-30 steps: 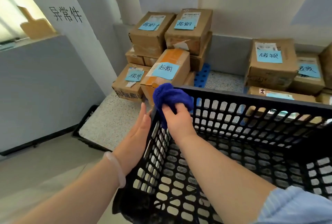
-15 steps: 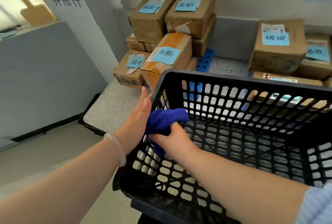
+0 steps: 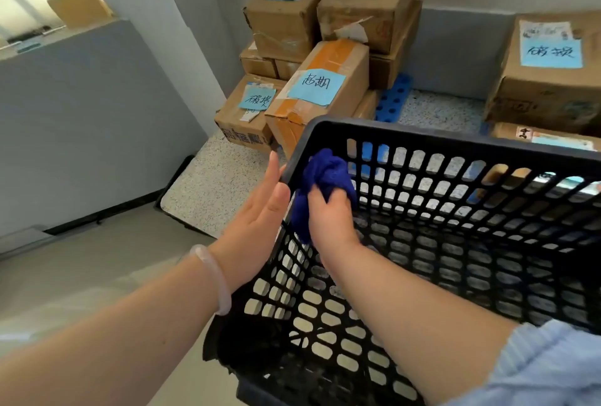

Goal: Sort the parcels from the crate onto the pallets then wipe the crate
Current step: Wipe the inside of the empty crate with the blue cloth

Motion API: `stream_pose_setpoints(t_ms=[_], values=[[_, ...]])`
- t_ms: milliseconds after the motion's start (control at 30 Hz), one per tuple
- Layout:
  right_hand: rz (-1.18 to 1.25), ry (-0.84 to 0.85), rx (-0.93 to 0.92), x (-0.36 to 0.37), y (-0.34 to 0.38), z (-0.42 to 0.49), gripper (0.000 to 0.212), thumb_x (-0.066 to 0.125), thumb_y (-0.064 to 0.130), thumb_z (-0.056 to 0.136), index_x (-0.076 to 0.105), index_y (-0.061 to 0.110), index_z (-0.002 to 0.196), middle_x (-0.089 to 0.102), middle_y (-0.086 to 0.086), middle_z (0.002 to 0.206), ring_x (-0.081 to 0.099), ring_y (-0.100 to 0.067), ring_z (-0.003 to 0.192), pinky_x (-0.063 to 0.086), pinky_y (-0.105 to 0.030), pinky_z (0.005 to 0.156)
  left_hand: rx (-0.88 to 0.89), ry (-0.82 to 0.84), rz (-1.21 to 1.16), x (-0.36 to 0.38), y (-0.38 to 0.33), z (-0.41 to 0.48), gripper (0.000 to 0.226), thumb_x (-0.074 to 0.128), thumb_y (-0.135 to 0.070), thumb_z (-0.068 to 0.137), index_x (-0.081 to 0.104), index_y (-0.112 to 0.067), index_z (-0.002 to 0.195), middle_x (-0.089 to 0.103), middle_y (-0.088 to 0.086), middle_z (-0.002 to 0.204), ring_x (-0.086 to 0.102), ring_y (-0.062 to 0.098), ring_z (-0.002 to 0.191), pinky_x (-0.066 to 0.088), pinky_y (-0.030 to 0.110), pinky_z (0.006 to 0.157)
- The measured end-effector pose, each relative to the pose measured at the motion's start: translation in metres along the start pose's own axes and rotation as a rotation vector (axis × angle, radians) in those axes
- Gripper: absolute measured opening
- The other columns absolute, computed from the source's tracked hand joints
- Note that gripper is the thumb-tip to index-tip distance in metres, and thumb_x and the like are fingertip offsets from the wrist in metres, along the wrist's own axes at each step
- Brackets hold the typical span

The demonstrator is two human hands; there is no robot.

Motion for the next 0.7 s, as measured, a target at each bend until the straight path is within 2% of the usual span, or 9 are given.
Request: stream_pose_setpoints(t_ms=[100,167,233,333,433,533,600,667,700], values=[[-0.033,0.03,0.0,0.0,-0.011,-0.016,0.04,0.055,0.034,0.097,0.044,0.021,0.134,0.046,-0.003,0.136,0.048,-0.026,0.124,0.038,-0.044,0.108,0.019,-0.01,0.009,0.001,0.003,0.004,0.069,0.006,-0.078,0.086,-0.006,-0.052,0.149,0.003,-0.037,0.141,0.002,-0.016,0.131,0.003,0.015,0.107],[-0.133,0.092,0.029,0.004,-0.013,-0.033,0.044,0.052,0.033,0.099,0.04,0.016,0.139,0.044,-0.002,0.133,0.048,-0.024,0.119,0.039,-0.035,0.1,0.015,-0.007,-0.002,0.001,0.0,0.004,0.07,0.009,-0.07,0.086,-0.006,-0.049,0.15,0.005,-0.036,0.139,0.005,-0.016,0.128,0.004,0.014,0.105],[-0.253,0.136,0.124,0.007,-0.022,-0.051,0.045,0.045,0.034,0.102,0.037,0.01,0.14,0.046,-0.008,0.132,0.049,-0.027,0.118,0.035,-0.03,0.094,0.022,0.007,-0.001,0.002,-0.002,0.002,0.07,0.011,-0.067,0.085,-0.006,-0.048,0.151,0.008,-0.034,0.138,0.005,-0.014,0.128,0.002,0.017,0.107],[-0.346,0.222,0.262,0.009,-0.036,-0.076,0.043,0.043,0.031,0.102,0.039,0.009,0.139,0.054,-0.014,0.129,0.052,-0.03,0.119,0.037,-0.031,0.098,0.042,0.018,0.029,0.002,-0.005,-0.001,0.069,0.01,-0.064,0.089,-0.007,-0.043,0.152,0.008,-0.032,0.141,0.003,-0.013,0.128,0.0,0.018,0.107],[-0.525,0.397,0.316,0.016,-0.047,-0.094,0.033,0.05,0.026,0.096,0.053,0.009,0.124,0.059,-0.013,0.116,0.057,-0.028,0.108,0.043,-0.032,0.093,0.037,0.03,0.015,0.004,-0.005,0.0,0.073,0.009,-0.068,0.086,-0.01,-0.043,0.152,0.008,-0.026,0.154,0.003,-0.011,0.13,-0.002,0.02,0.108],[-0.59,0.565,0.35,0.016,-0.057,-0.104,0.014,0.058,0.028,0.092,0.054,0.017,0.098,0.062,-0.007,0.106,0.061,-0.024,0.104,0.048,-0.032,0.089,0.029,0.022,0.015,0.005,-0.004,0.001,0.075,0.011,-0.069,0.084,-0.01,-0.043,0.152,0.01,-0.022,0.157,0.004,-0.007,0.135,-0.001,0.026,0.114],[-0.623,0.652,0.33,0.017,-0.061,-0.101,0.026,0.067,0.036,0.086,0.056,0.018,0.102,0.064,-0.003,0.103,0.062,-0.022,0.102,0.051,-0.031,0.088,0.01,-0.001,0.036,0.004,-0.003,0.002,0.078,0.011,-0.07,0.083,-0.01,-0.043,0.152,0.012,-0.021,0.157,0.005,-0.005,0.138,0.001,0.025,0.112],[-0.725,0.735,0.264,0.018,-0.065,-0.101,0.054,0.075,0.045,0.078,0.058,0.019,0.122,0.065,-0.002,0.112,0.062,-0.021,0.105,0.051,-0.037,0.095,-0.014,-0.02,0.061,0.004,-0.002,0.003,0.077,0.011,-0.07,0.085,-0.011,-0.042,0.153,0.009,-0.017,0.161,0.005,0.003,0.146,0.001,0.024,0.111],[-0.754,0.761,0.224,0.019,-0.066,-0.103,0.061,0.077,0.047,0.076,0.058,0.019,0.127,0.065,-0.001,0.112,0.061,-0.02,0.105,0.051,-0.038,0.097,-0.027,-0.03,0.071,0.003,0.0,0.003,0.074,0.011,-0.069,0.088,-0.011,-0.042,0.153,0.008,-0.016,0.162,0.005,0.006,0.148,0.001,0.023,0.11]])
Point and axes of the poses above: each hand's wrist, its own z-axis towards the middle knuckle, its own x-axis out of the palm, y = z × x, the point moved 8 cm from there along z, towards the middle knuckle
